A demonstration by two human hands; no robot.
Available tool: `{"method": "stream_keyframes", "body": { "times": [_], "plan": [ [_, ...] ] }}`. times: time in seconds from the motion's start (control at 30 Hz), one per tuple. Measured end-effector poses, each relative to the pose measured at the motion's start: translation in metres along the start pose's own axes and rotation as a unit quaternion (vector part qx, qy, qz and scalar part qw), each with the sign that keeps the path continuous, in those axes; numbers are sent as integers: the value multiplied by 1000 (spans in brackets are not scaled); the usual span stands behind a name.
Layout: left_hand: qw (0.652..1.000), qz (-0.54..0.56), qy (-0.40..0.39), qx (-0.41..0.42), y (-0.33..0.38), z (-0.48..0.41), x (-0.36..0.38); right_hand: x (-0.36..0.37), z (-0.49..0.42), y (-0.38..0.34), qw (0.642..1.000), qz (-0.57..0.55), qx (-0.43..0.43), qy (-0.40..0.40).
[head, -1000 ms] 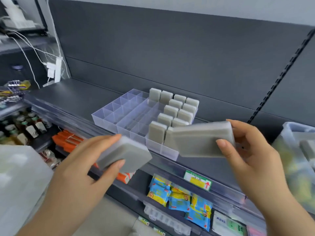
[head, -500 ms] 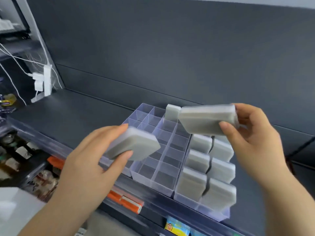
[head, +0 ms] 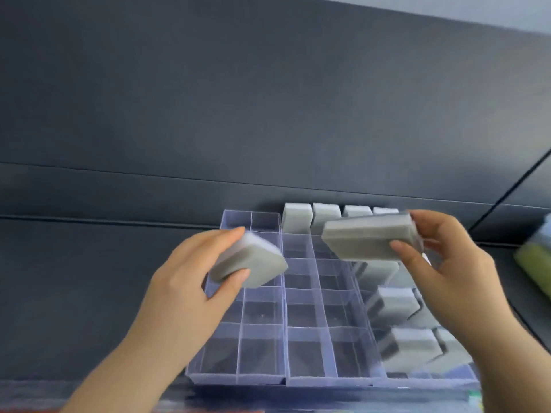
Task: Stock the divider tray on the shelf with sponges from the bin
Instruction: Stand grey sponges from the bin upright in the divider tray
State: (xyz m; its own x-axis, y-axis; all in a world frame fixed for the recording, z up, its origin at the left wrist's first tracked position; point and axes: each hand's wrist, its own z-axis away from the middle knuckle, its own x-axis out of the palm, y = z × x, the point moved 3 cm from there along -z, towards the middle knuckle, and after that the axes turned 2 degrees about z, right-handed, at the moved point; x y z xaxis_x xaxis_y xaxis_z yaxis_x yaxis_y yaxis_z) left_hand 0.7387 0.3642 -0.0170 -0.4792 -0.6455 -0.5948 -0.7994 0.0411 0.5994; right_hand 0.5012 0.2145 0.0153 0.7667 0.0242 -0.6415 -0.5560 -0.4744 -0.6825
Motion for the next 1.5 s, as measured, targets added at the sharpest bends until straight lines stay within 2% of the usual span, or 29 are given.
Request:
{"method": "stream_keyframes", "body": {
  "times": [0.2,0.3,0.43,0.6,0.77,1.17,1.5],
  "plan": [
    [999,35,-22,20,-21,-17,6,18,-29,-9,991,128,-14,-19],
    [999,28,-26,31,-20,-20,9,33,-51,0,981,181,-37,-66],
    [999,29,-16,23,-13,-18,7,58,-77,22,966,218,-24,-134],
    [1000,5,-23,7,-10,-11,6,77,-90,28,938,282,-82,-181],
    [1000,-16,-9,11,-4,-14,8,87,-97,39,925,296,-84,-220],
    [999,-27,-6,-17,6,-20,17,94,-110,44,914,305,-105,-247],
    [999,-39,-1,-19,7,-25,23,103,-110,47,884,340,-96,-307]
  ]
}}
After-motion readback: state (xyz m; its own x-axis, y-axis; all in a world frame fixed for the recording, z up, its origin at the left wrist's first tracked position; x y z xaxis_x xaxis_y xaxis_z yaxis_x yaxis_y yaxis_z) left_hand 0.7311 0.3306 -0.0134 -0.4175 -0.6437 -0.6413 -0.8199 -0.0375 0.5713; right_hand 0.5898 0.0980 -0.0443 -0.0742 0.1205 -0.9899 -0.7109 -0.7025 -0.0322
